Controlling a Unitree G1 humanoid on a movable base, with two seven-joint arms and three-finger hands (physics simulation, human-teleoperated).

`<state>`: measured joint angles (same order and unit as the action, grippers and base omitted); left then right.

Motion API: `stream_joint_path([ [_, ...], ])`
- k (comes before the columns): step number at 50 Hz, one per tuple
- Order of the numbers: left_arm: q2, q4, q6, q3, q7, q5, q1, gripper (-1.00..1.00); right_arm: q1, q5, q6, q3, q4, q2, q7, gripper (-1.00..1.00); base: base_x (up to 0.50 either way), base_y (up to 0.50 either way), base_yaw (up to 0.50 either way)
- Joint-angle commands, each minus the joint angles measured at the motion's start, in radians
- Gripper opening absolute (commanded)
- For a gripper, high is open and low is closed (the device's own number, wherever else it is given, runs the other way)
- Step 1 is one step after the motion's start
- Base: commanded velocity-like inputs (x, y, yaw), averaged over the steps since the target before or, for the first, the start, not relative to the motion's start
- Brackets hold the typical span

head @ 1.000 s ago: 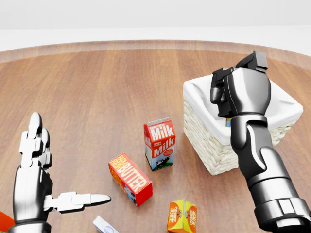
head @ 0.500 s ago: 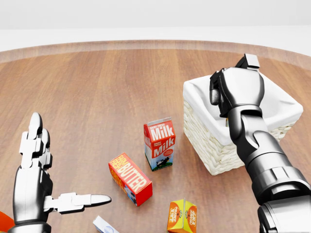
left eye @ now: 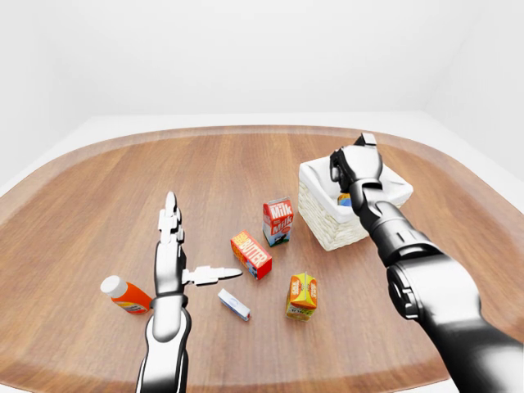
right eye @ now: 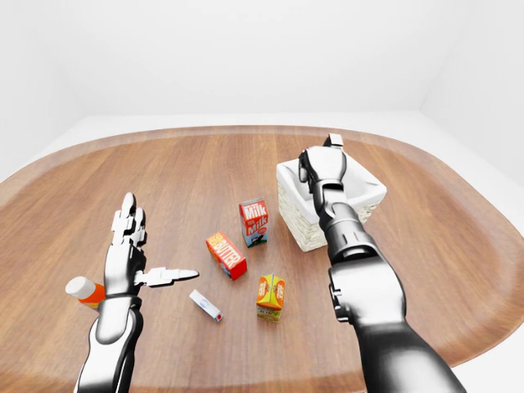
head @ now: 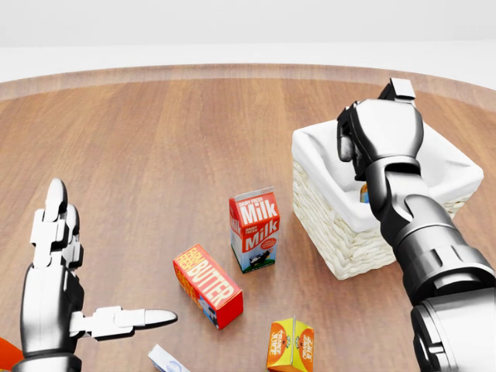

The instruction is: Pick up the alphabet soup and the tomato sauce, and put them in the basket.

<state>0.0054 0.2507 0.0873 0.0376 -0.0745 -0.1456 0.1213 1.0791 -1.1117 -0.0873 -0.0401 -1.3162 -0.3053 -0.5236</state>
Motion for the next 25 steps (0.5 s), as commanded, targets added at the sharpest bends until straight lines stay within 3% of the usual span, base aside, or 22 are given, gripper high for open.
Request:
stream_joint_path([
  [1, 0.001, 0.000, 0.000, 0.005, -0.001, 0.004, -0.005, 1.00, 0.025, 0.006, 0.000, 0.004, -0.006, -0.003, 0.000, -1.00, 0.00, 0.00, 0.00],
  [25, 0.000, -0.003, 0.000, 0.003, 0.000, 0.004, 0.001, 1.00, 0.012, -0.021, 0.000, 0.018, -0.037, -0.003, 0.000, -1.00, 0.00, 0.00, 0.00],
])
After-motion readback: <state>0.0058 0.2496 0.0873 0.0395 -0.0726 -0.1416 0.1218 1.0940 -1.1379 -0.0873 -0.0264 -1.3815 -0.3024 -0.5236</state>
